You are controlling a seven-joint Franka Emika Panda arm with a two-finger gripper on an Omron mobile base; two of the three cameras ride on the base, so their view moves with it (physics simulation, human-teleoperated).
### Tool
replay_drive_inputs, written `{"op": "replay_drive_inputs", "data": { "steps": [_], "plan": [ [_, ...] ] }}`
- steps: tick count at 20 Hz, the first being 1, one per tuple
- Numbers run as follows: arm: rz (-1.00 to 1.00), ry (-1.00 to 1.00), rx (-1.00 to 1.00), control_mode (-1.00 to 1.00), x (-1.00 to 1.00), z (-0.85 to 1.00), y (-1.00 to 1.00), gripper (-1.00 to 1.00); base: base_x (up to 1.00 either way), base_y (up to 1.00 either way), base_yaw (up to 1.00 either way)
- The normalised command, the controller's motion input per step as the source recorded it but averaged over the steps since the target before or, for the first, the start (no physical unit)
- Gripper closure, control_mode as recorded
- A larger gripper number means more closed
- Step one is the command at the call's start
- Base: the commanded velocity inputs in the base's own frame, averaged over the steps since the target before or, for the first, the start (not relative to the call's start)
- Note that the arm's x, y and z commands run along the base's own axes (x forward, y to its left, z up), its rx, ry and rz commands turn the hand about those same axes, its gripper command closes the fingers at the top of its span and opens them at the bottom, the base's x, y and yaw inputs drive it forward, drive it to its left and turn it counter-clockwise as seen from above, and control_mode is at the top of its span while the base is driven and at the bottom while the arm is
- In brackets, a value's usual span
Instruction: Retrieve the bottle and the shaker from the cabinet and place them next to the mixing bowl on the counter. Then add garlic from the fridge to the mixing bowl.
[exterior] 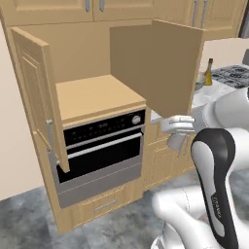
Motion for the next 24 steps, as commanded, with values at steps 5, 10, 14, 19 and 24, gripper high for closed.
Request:
{"op": "replay_drive_inputs", "data": {
  "steps": [5,10,14,19,24],
  "plan": [
    [0.0,0.0,0.0,1.0,0.0,0.0,0.0,1.0,-0.72,-0.82,-0.18],
    [0.0,0.0,0.0,1.0,0.0,0.0,0.0,1.0,0.03,-1.0,-0.17],
    [0.0,0.0,0.0,1.0,0.0,0.0,0.0,1.0,0.52,-1.0,-0.06],
    [0.0,0.0,0.0,1.0,0.0,0.0,0.0,1.0,0.85,-0.96,0.0],
    [0.0,0.0,0.0,1.0,0.0,0.0,0.0,1.0,0.93,-0.52,0.0]
  ]
}}
